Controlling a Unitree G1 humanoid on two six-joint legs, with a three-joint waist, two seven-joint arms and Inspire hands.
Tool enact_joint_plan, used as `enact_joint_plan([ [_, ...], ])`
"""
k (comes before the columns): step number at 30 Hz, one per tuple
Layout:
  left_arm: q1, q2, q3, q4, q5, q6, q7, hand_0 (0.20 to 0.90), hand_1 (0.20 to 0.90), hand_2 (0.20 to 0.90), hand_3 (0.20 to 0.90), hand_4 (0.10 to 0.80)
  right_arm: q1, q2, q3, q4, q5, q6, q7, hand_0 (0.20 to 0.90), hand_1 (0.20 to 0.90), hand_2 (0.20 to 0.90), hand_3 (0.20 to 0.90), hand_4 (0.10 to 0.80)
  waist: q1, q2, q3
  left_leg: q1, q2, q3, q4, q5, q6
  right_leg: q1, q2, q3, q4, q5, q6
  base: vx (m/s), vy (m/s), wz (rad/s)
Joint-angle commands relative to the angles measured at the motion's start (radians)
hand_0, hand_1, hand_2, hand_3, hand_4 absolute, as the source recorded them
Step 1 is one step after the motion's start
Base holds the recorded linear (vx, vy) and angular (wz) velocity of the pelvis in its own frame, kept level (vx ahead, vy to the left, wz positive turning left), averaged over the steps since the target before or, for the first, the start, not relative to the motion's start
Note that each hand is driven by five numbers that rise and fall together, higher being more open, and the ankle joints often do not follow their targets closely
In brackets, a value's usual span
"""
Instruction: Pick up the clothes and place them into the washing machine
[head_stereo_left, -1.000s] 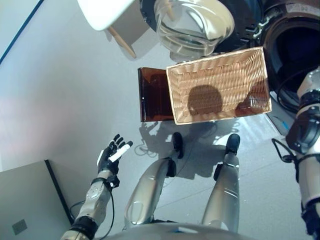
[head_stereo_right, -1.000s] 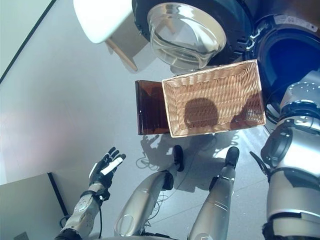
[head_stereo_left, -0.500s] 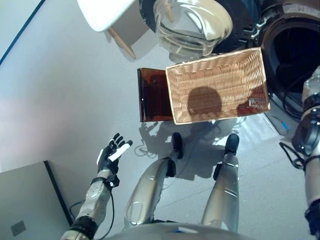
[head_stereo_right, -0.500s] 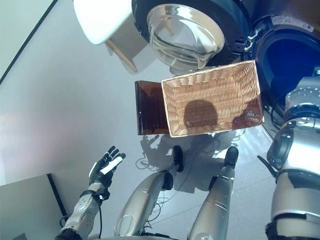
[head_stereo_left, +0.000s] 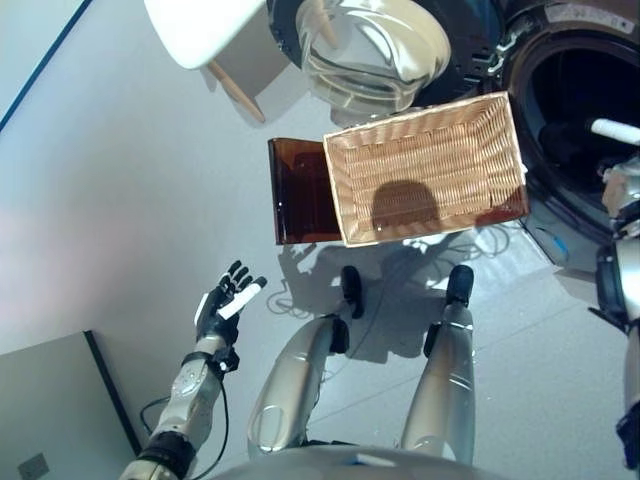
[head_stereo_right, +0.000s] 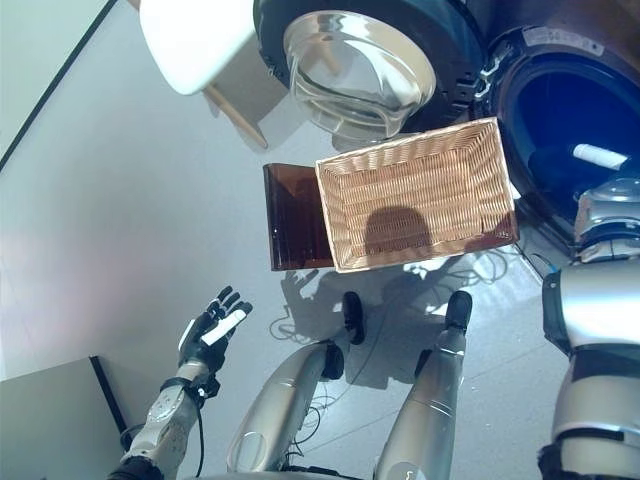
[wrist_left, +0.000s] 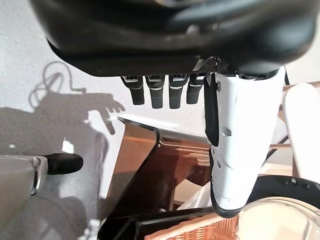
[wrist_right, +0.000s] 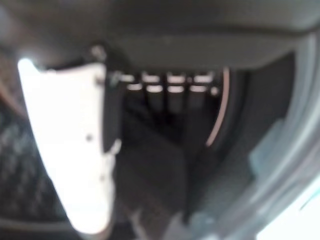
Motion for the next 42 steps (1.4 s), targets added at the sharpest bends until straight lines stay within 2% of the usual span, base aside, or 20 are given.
enact_joint_plan([
  [1,0.089,0.079,0.079,-0.011,0.006,-0.057,-0.007,0.900,0.900,0.900,0.900,0.800,-0.132,-0.197,0.259,-0.092,-0.274,-0.070,-0.099,0.900,0.900,0.900,0.900,0.800,0.039,-0.022,-0.104,-0.005,0.012,-0.028,-0.143,0.104,-0.109,-0.043,0.083,-0.047,0.189,-0.128,-0.081,0.002,0.020,0.03],
  [12,0.079,0.054,0.095,0.005,0.025,-0.073,0.004,0.900,0.900,0.900,0.900,0.800,-0.042,-0.163,0.195,-0.209,-0.371,-0.075,-0.148,0.900,0.900,0.900,0.900,0.800,0.040,-0.025,-0.106,0.000,0.008,-0.033,-0.145,0.104,-0.106,-0.037,0.082,-0.047,0.189,-0.128,-0.078,0.000,0.003,0.00],
  [21,0.059,0.020,0.133,0.026,0.051,-0.103,0.038,0.900,0.900,0.900,0.900,0.800,0.211,-0.028,-0.046,-0.509,-0.466,-0.071,-0.261,0.900,0.900,0.900,0.900,0.800,0.029,-0.020,-0.088,-0.004,0.011,-0.025,-0.138,0.096,-0.102,-0.037,0.085,-0.040,0.188,-0.129,-0.080,-0.003,0.010,-0.03],
  [24,0.057,0.016,0.133,0.030,0.057,-0.108,0.044,0.900,0.900,0.900,0.900,0.800,0.256,0.000,-0.089,-0.551,-0.480,-0.071,-0.283,0.900,0.900,0.900,0.900,0.800,0.027,-0.018,-0.086,-0.004,0.011,-0.024,-0.136,0.094,-0.100,-0.037,0.084,-0.038,0.189,-0.128,-0.080,0.000,0.000,0.00],
  [27,0.051,0.007,0.135,0.033,0.063,-0.115,0.054,0.900,0.900,0.900,0.900,0.800,0.334,0.072,-0.142,-0.611,-0.505,-0.074,-0.306,0.900,0.900,0.900,0.900,0.800,0.029,-0.014,-0.083,-0.007,0.011,-0.022,-0.132,0.092,-0.099,-0.040,0.081,-0.038,0.192,-0.130,-0.079,0.000,0.000,0.00],
  [32,0.045,0.002,0.135,0.041,0.065,-0.119,0.062,0.900,0.900,0.900,0.900,0.800,0.375,0.127,-0.171,-0.645,-0.501,-0.080,-0.306,0.900,0.900,0.900,0.900,0.800,0.028,-0.015,-0.080,-0.010,0.013,-0.018,-0.129,0.091,-0.098,-0.042,0.081,-0.036,0.194,-0.130,-0.079,-0.001,0.001,-0.01],
  [33,0.043,-0.001,0.138,0.046,0.065,-0.120,0.067,0.900,0.900,0.900,0.900,0.800,0.404,0.169,-0.175,-0.666,-0.499,-0.087,-0.304,0.900,0.900,0.900,0.900,0.800,0.027,-0.017,-0.077,-0.011,0.015,-0.016,-0.127,0.089,-0.097,-0.043,0.081,-0.034,0.193,-0.128,-0.080,0.000,0.000,0.00],
  [42,0.043,-0.006,0.145,0.047,0.068,-0.127,0.081,0.900,0.900,0.900,0.900,0.800,0.457,0.277,-0.165,-0.707,-0.488,-0.116,-0.285,0.900,0.900,0.900,0.900,0.800,0.021,-0.019,-0.066,-0.017,0.017,-0.007,-0.122,0.088,-0.094,-0.047,0.081,-0.031,0.194,-0.125,-0.083,-0.001,0.002,-0.01],
])
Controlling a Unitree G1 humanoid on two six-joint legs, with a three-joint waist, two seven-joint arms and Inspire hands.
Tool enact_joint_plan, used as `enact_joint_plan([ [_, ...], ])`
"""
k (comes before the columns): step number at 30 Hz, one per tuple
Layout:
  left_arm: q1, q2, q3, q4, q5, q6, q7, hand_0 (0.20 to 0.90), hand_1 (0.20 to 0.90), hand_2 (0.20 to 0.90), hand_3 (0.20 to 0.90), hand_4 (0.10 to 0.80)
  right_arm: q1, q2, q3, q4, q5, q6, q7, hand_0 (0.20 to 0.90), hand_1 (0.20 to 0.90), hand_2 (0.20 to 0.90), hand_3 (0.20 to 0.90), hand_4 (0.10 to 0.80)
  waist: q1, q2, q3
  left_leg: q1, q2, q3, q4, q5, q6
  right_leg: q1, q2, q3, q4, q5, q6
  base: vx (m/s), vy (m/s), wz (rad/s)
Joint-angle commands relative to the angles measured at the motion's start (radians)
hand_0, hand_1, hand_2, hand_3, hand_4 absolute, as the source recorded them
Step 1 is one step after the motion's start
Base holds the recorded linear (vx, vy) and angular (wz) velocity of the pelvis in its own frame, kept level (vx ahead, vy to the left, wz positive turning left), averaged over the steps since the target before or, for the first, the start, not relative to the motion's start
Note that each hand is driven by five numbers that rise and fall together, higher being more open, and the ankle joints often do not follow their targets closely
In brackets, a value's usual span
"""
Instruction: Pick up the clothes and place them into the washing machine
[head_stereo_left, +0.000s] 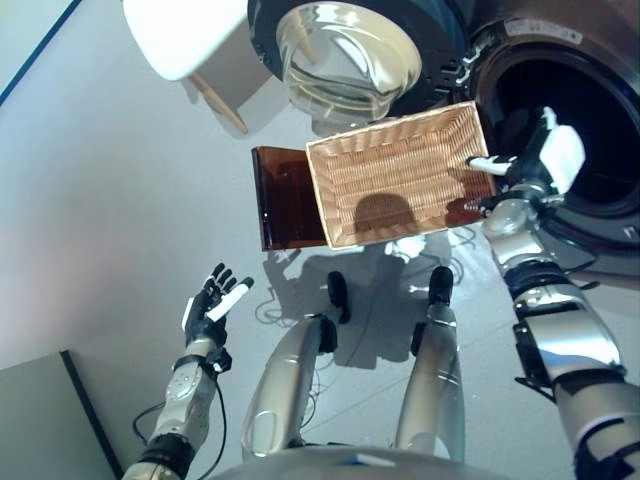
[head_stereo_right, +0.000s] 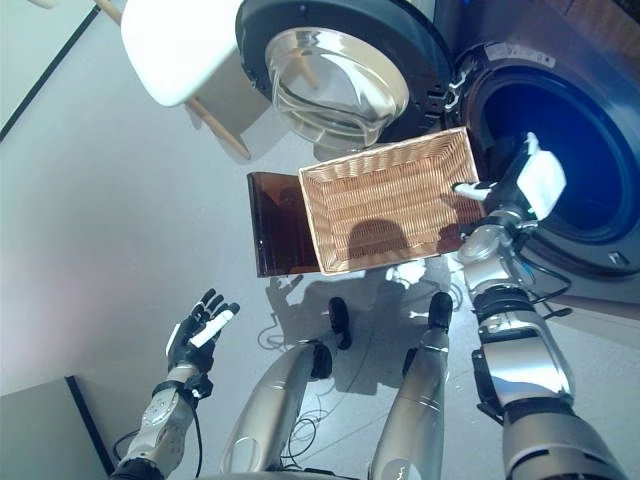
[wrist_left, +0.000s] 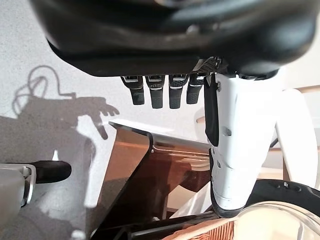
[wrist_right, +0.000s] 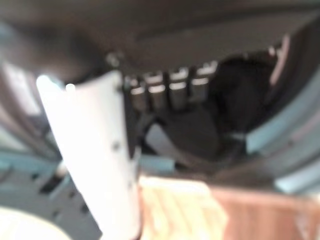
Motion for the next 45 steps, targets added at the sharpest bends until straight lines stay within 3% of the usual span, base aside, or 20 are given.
enact_joint_plan([
  [1,0.041,0.029,0.067,-0.013,0.013,-0.082,0.030,0.900,0.900,0.900,0.900,0.800,-0.013,-0.043,0.042,-0.110,-0.033,-0.093,-0.028,0.900,0.900,0.900,0.900,0.800,0.042,0.014,-0.047,0.008,-0.013,-0.014,-0.197,0.127,-0.088,-0.038,0.057,-0.037,0.173,-0.120,-0.067,0.000,0.000,0.00],
  [12,0.043,0.024,0.082,-0.004,0.031,-0.090,0.042,0.900,0.900,0.900,0.900,0.800,0.081,0.031,0.082,-0.195,-0.046,-0.136,0.015,0.900,0.900,0.900,0.900,0.800,0.031,0.004,-0.043,0.007,-0.006,-0.008,-0.189,0.126,-0.089,-0.041,0.059,-0.036,0.179,-0.119,-0.069,0.000,0.000,0.00],
  [20,0.016,0.005,0.089,0.138,0.106,-0.089,0.079,0.900,0.900,0.900,0.900,0.800,0.250,0.067,0.100,-0.255,-0.033,-0.198,0.057,0.900,0.900,0.900,0.900,0.800,0.007,-0.024,-0.054,0.054,0.005,-0.013,-0.183,0.118,-0.091,0.015,0.061,-0.045,0.171,-0.122,-0.064,0.019,-0.009,0.00],
  [27,-0.024,-0.021,0.121,0.351,0.190,-0.074,0.105,0.900,0.900,0.900,0.900,0.800,0.407,0.102,0.141,-0.184,-0.046,-0.228,0.120,0.900,0.900,0.900,0.900,0.800,-0.019,-0.064,-0.084,0.220,0.019,-0.044,-0.216,0.106,-0.107,0.209,0.071,-0.081,0.093,-0.129,-0.053,0.128,-0.048,0.03],
  [36,-0.055,0.004,0.201,0.575,0.321,-0.039,0.163,0.900,0.900,0.900,0.900,0.800,0.531,0.140,0.202,-0.108,-0.109,-0.246,0.190,0.900,0.900,0.900,0.900,0.800,-0.044,-0.117,-0.140,0.430,0.036,-0.056,-0.278,0.091,-0.127,0.452,0.097,-0.134,-0.043,-0.142,-0.046,0.128,-0.062,0.01],
  [45,-0.025,0.019,0.223,0.680,0.465,0.016,0.174,0.900,0.900,0.900,0.900,0.800,0.581,0.163,0.216,0.009,-0.149,-0.235,0.223,0.900,0.900,0.900,0.900,0.800,-0.056,-0.151,-0.198,0.547,0.044,-0.043,-0.307,0.070,-0.130,0.580,0.109,-0.140,-0.109,-0.140,-0.036,0.078,-0.032,-0.03],
])
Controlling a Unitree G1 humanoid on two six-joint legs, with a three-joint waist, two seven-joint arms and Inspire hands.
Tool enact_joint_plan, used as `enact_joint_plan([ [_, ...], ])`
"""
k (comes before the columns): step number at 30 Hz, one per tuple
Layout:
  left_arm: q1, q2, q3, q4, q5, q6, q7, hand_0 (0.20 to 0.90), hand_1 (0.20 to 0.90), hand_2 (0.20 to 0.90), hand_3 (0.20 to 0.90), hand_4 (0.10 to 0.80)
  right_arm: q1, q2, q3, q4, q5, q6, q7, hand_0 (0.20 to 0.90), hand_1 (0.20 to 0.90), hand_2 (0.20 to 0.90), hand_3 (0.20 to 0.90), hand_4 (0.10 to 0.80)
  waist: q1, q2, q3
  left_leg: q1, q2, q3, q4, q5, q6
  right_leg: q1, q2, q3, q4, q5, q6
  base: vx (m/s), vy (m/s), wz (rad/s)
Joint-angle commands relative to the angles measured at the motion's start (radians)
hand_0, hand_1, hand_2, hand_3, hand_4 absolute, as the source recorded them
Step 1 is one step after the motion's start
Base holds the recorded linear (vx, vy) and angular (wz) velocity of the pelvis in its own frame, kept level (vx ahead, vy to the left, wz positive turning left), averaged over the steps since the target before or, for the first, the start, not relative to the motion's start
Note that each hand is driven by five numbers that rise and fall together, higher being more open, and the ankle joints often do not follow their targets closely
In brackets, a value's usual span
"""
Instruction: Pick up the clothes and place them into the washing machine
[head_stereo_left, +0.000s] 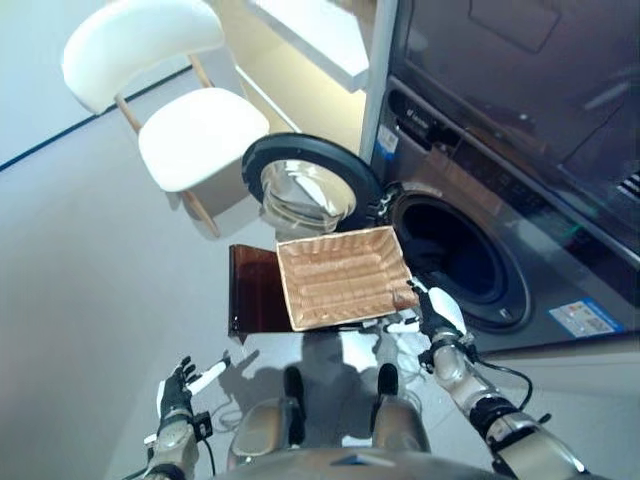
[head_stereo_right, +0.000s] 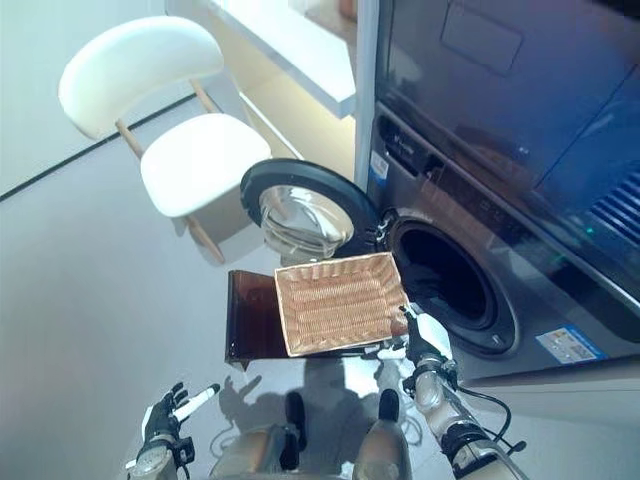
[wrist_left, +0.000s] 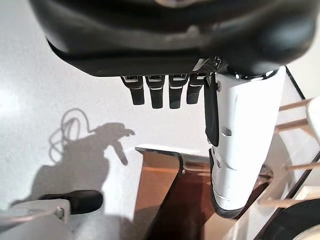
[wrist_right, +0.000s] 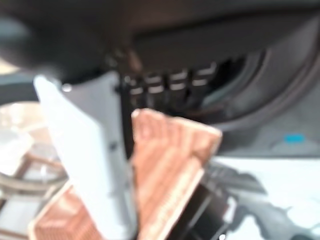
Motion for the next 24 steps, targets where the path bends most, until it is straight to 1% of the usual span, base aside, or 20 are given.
enact_joint_plan([
  [1,0.006,0.066,0.025,0.039,0.078,-0.003,0.028,0.900,0.900,0.900,0.900,0.800,-0.021,-0.015,0.013,0.008,-0.035,-0.041,-0.003,0.900,0.900,0.900,0.900,0.800,0.007,0.003,-0.042,-0.009,-0.012,-0.004,-0.010,0.034,-0.057,0.033,0.032,-0.025,0.087,-0.092,0.001,0.082,-0.020,-0.02],
  [3,0.017,0.070,0.031,0.059,0.109,0.010,0.007,0.900,0.900,0.900,0.900,0.800,0.005,-0.007,0.024,0.054,-0.063,-0.032,0.020,0.900,0.900,0.900,0.900,0.800,0.006,-0.006,-0.075,0.031,-0.015,-0.002,-0.041,0.035,-0.057,0.076,0.036,-0.027,0.050,-0.082,0.007,0.092,-0.016,0.00],
  [4,0.018,0.070,0.031,0.059,0.109,0.010,0.007,0.900,0.900,0.900,0.900,0.800,0.005,-0.007,0.024,0.054,-0.063,-0.032,0.020,0.900,0.900,0.900,0.900,0.800,0.006,-0.006,-0.074,0.032,-0.015,-0.002,-0.042,0.036,-0.057,0.077,0.036,-0.027,0.048,-0.081,0.007,0.075,-0.016,0.01],
  [9,0.031,0.060,-0.011,0.090,0.212,0.033,-0.033,0.900,0.900,0.900,0.900,0.800,0.065,0.029,0.020,0.165,-0.071,-0.020,0.062,0.900,0.900,0.900,0.900,0.800,0.010,-0.021,-0.129,0.089,-0.023,-0.003,-0.109,0.051,-0.060,0.143,0.040,-0.033,-0.031,-0.051,0.013,0.046,-0.018,0.03],
  [11,0.033,0.048,-0.018,0.091,0.214,0.035,-0.041,0.900,0.900,0.900,0.900,0.800,0.093,0.049,0.001,0.209,-0.054,-0.015,0.070,0.900,0.900,0.900,0.900,0.800,0.011,-0.023,-0.147,0.108,-0.024,-0.006,-0.143,0.068,-0.064,0.167,0.041,-0.042,-0.062,-0.036,0.015,0.005,-0.019,0.09],
  [16,0.028,0.023,-0.031,0.113,0.222,0.055,-0.040,0.900,0.900,0.900,0.900,0.800,0.131,0.092,-0.039,0.287,0.001,-0.006,0.076,0.900,0.900,0.900,0.900,0.800,0.011,-0.030,-0.184,0.111,-0.026,-0.015,-0.162,0.078,-0.073,0.196,0.048,-0.055,-0.125,-0.012,0.015,-0.024,-0.028,0.10],
  [24,0.034,0.018,-0.049,0.142,0.266,0.076,-0.056,0.900,0.900,0.900,0.900,0.800,0.174,0.098,-0.067,0.337,0.029,-0.004,0.100,0.900,0.900,0.900,0.900,0.800,0.009,-0.037,-0.204,0.146,-0.019,-0.027,-0.162,0.073,-0.072,0.240,0.060,-0.063,-0.125,-0.021,0.003,0.010,-0.040,0.05],
])
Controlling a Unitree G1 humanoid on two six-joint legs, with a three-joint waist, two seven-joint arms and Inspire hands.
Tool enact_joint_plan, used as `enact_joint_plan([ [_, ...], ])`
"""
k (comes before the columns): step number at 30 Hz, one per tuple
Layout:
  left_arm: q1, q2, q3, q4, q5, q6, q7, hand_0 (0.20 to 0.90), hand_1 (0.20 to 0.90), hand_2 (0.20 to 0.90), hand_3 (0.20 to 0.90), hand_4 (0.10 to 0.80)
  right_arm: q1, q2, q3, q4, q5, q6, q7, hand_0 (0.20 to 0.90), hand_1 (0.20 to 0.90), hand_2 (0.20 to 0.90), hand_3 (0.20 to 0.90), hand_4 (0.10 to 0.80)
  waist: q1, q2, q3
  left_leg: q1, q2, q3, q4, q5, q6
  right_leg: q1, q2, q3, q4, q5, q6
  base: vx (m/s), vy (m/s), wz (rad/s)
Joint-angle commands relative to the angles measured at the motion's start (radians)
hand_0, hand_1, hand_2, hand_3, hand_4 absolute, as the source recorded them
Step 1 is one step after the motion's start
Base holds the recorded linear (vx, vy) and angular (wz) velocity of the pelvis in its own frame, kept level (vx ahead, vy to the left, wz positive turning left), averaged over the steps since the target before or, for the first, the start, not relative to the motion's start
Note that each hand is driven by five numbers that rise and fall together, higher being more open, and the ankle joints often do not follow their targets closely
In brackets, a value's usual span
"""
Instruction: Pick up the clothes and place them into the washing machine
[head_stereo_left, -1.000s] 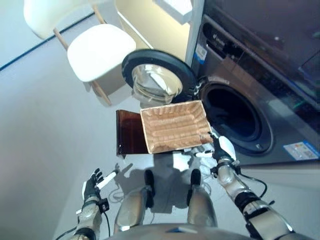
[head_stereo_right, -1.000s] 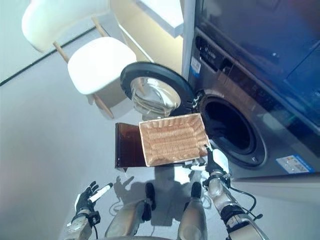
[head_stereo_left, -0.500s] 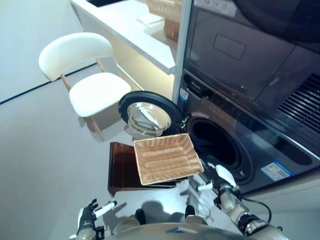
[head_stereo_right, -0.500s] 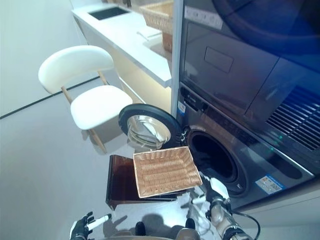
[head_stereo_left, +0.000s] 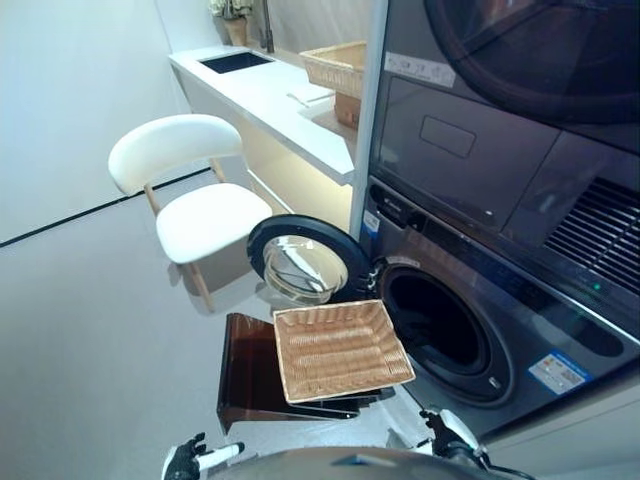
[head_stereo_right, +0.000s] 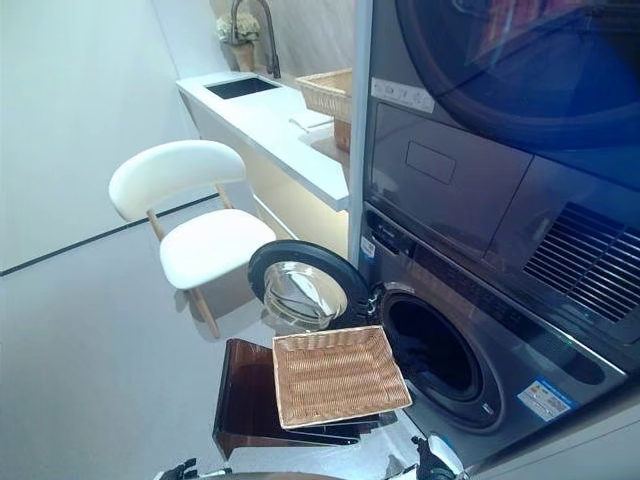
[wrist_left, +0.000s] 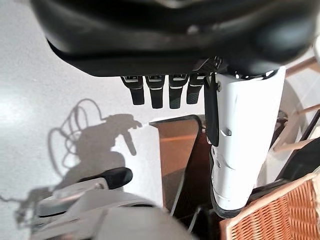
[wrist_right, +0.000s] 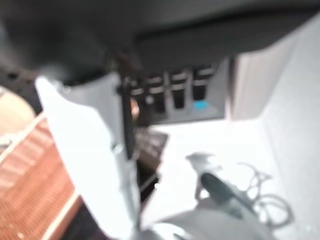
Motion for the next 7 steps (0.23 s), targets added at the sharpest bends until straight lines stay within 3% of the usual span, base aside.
enact_joint_plan([
  [1,-0.088,0.024,0.000,0.051,0.035,-0.021,0.008,0.900,0.900,0.900,0.900,0.800,-0.060,-0.005,-0.010,0.032,0.033,-0.007,-0.004,0.900,0.900,0.900,0.900,0.800,0.007,-0.010,0.003,-0.039,-0.017,-0.014,-0.003,0.044,-0.059,0.026,0.046,-0.017,0.051,-0.045,-0.011,0.004,-0.039,0.12],
  [7,-0.104,0.017,-0.029,0.039,0.052,-0.018,0.012,0.900,0.900,0.900,0.900,0.800,-0.065,-0.006,-0.010,0.052,0.031,-0.002,-0.007,0.900,0.900,0.900,0.900,0.800,0.011,-0.014,-0.004,-0.042,-0.008,-0.034,-0.003,0.051,-0.062,0.036,0.056,-0.034,0.049,-0.054,-0.019,-0.006,-0.033,0.11],
])
